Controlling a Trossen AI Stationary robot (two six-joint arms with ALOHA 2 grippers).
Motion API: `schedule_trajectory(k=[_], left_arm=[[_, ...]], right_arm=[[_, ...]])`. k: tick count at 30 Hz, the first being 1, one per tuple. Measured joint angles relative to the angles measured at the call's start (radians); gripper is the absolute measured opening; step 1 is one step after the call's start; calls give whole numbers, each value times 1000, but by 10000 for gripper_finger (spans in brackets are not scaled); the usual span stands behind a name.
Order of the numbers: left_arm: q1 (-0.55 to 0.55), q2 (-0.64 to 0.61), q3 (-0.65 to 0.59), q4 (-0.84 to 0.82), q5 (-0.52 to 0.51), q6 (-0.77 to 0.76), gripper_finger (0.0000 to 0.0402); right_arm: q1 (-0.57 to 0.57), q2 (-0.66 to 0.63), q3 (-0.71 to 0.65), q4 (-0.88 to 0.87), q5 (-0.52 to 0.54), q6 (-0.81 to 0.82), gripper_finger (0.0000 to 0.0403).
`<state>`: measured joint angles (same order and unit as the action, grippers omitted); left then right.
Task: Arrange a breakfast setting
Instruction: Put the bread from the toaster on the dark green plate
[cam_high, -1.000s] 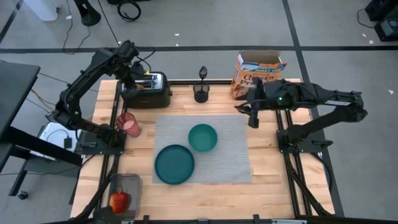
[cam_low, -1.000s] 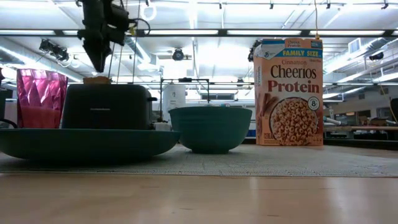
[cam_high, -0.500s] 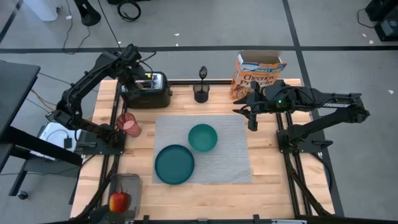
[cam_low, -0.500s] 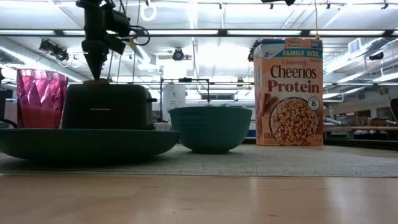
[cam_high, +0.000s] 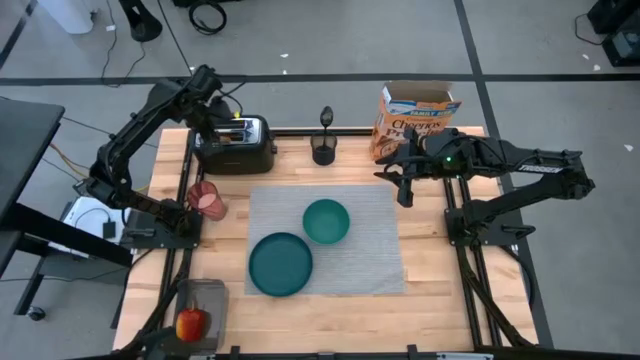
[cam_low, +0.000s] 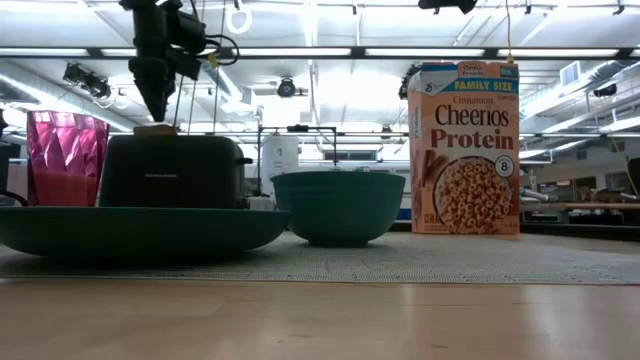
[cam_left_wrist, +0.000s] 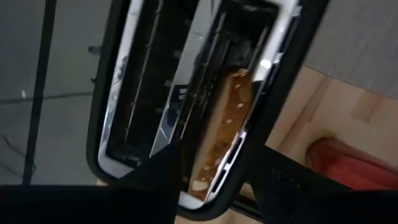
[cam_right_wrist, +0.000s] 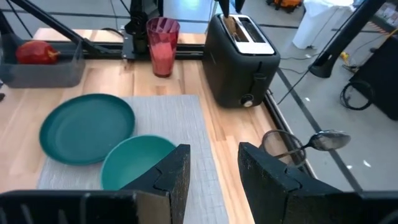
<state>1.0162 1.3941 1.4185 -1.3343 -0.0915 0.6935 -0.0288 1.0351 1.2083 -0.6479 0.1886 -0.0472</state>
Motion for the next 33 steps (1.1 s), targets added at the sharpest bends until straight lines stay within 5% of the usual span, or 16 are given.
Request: schedule_trajectory(k=[11, 33], left_arm=[[43, 78, -23, -3, 3, -1, 215], [46, 93, -23, -13, -5, 67, 90]], right_arm=[[0, 0, 0, 3, -2, 21, 142], [-21, 1, 0, 93, 0, 22, 142]])
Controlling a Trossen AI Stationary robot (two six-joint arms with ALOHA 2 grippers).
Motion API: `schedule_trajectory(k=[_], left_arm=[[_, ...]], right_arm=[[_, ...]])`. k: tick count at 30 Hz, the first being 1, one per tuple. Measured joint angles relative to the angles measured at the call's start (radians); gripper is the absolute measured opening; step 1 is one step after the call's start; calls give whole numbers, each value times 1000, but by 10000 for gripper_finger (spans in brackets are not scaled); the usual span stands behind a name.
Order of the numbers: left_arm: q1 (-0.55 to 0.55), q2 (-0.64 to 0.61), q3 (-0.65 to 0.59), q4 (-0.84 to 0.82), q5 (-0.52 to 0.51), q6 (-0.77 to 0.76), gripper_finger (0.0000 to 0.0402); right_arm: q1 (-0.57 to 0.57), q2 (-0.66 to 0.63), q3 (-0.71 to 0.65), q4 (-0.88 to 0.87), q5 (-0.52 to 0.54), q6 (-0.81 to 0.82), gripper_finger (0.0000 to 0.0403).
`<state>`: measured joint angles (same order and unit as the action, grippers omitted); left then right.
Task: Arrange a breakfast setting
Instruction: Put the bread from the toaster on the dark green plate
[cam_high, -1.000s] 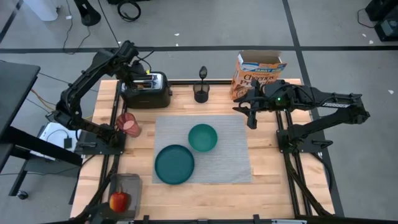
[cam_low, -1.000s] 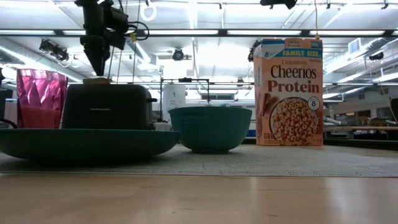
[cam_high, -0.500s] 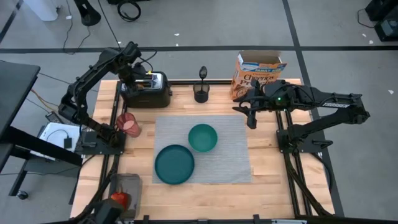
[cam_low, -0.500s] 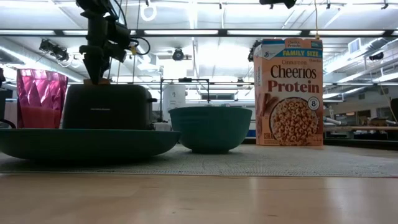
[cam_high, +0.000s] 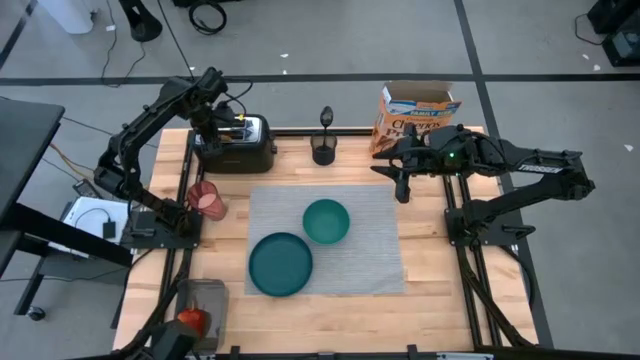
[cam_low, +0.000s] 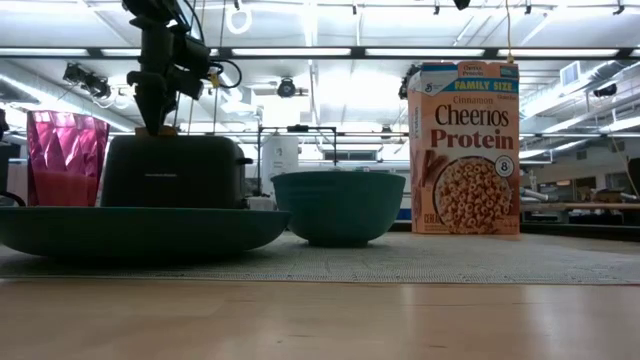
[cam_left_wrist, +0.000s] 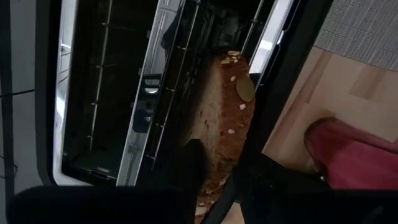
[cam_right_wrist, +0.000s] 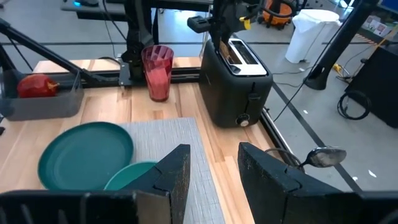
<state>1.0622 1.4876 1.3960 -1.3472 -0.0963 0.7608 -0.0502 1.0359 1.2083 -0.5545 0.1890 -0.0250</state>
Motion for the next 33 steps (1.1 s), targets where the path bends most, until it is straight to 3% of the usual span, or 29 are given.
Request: schedule_trajectory(k=[15, 28, 33], left_arm=[[1, -52, 1, -3, -44, -98, 81], [0, -81, 1, -10, -38, -82, 82], [0, -81, 1, -3, -34, -55, 102]], right_arm=[[-6, 41, 0, 3, 0, 5, 142], [-6, 86, 1, 45, -8, -2, 142], [-4, 86, 1, 45, -8, 6, 142]])
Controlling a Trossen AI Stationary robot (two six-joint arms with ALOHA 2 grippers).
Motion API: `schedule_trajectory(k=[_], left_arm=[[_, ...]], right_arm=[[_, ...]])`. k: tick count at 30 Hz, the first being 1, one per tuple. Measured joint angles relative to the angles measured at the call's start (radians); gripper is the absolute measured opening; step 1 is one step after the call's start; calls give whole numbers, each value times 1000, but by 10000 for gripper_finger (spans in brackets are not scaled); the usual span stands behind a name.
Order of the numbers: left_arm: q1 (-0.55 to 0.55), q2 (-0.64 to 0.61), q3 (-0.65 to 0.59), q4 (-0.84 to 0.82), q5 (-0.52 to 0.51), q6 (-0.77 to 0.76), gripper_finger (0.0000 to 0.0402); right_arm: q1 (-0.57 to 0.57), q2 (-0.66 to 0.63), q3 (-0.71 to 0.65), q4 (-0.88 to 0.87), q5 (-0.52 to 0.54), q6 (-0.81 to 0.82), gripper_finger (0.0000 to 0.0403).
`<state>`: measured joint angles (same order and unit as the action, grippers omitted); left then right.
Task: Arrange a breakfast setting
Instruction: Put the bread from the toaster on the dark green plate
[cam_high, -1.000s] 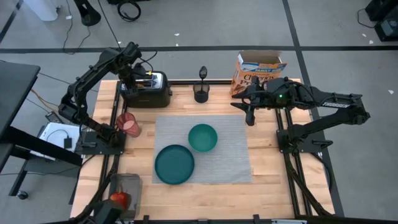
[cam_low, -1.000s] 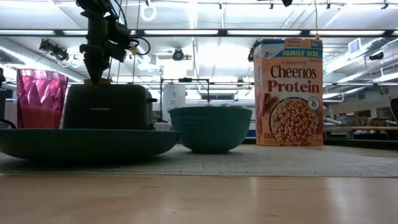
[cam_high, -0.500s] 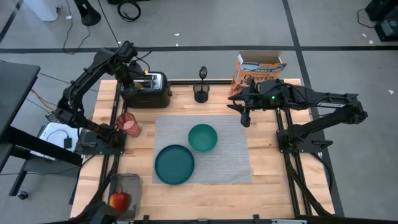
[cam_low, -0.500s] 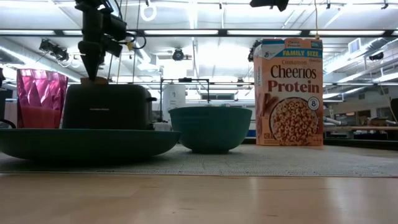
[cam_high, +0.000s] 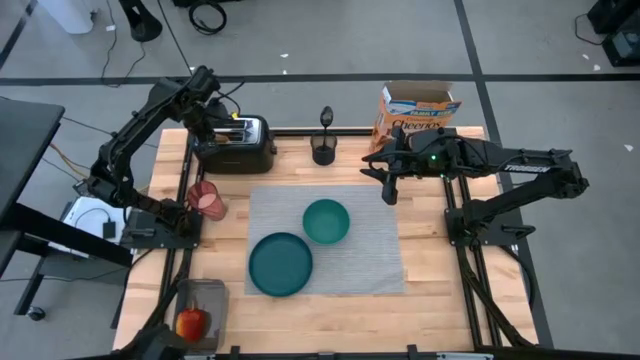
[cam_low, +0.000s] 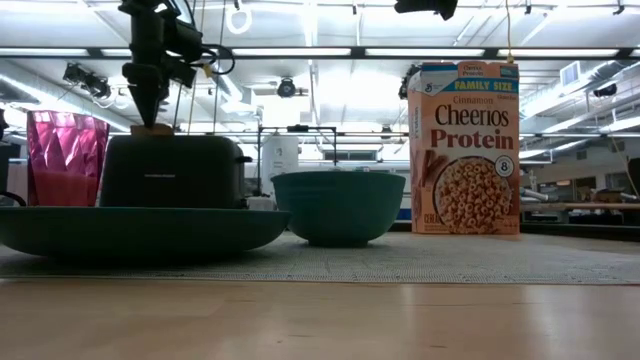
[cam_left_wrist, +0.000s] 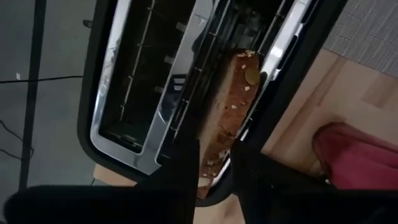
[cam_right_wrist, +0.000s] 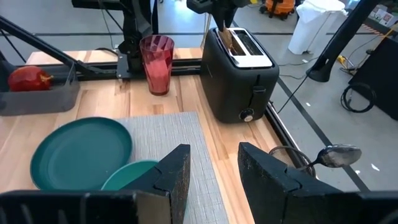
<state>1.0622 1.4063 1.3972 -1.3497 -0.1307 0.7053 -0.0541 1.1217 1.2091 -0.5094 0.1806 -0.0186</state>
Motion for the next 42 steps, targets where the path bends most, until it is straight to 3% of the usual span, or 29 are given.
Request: schedule_trajectory(k=[8, 18, 42], left_arm=[[0, 0, -30, 54, 14, 68, 137], [2, 1, -50, 115, 9, 71, 127], [1, 40, -49, 68, 20, 91, 118]], right_arm=[[1, 0, 0, 0, -2, 0, 142], [1, 0, 0, 0, -2, 0, 142], [8, -14, 0, 16, -24, 18, 142]])
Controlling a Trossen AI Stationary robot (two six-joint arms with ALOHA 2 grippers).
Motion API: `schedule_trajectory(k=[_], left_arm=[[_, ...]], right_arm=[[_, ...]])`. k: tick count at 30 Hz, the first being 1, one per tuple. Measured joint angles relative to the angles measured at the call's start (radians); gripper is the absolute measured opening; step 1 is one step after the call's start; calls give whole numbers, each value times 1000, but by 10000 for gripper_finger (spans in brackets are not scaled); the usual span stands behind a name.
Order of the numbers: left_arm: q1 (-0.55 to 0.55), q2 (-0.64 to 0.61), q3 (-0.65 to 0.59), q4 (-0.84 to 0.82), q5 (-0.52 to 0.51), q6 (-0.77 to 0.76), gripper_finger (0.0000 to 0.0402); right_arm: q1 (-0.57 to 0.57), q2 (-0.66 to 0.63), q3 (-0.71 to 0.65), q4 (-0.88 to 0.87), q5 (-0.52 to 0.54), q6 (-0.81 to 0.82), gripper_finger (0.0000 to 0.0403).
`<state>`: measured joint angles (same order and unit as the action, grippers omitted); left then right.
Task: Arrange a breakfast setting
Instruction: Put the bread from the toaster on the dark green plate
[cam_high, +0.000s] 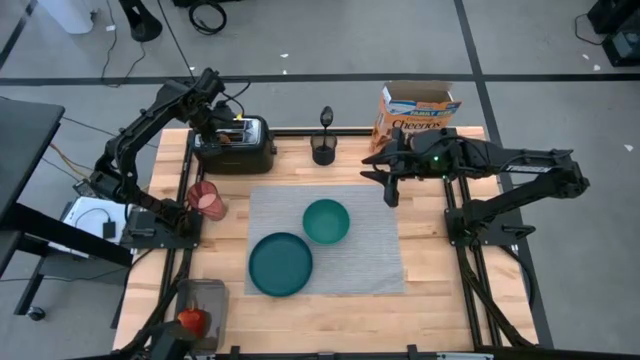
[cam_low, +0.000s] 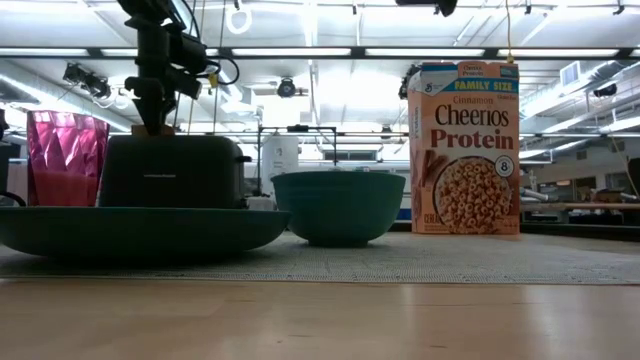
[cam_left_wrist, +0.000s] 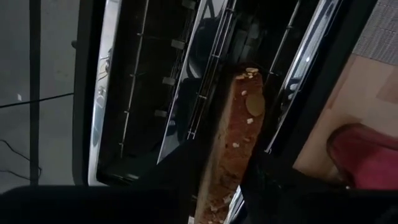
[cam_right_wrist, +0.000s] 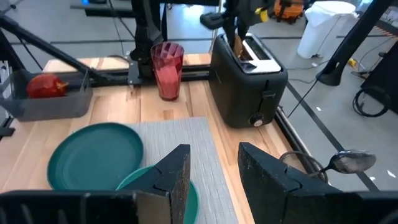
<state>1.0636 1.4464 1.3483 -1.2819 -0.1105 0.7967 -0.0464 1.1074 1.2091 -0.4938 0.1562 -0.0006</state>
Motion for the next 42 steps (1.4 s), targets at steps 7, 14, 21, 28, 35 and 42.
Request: schedule_trajectory(k=[7, 14, 21, 28, 35, 42], left_arm=[[0, 0, 0, -2, 0, 0, 77], [0, 0, 0, -5, 0, 0, 44], [-1, -4, 0, -4, -3, -26, 39], [-15, -33, 49, -33, -7, -59, 39], [-65, -40, 180, -100, -6, -77, 39], [-132, -40, 388, -187, 2, -193, 39]], right_arm=[[-41, -17, 31, -9, -14, 3, 142], [-73, -17, 46, -6, -27, 1, 142], [-94, -17, 46, -6, -31, 1, 142], [-102, -13, 46, -6, -31, -6, 142], [-129, -13, 46, -4, -30, -25, 142], [-135, -13, 46, -4, -22, -29, 142]])
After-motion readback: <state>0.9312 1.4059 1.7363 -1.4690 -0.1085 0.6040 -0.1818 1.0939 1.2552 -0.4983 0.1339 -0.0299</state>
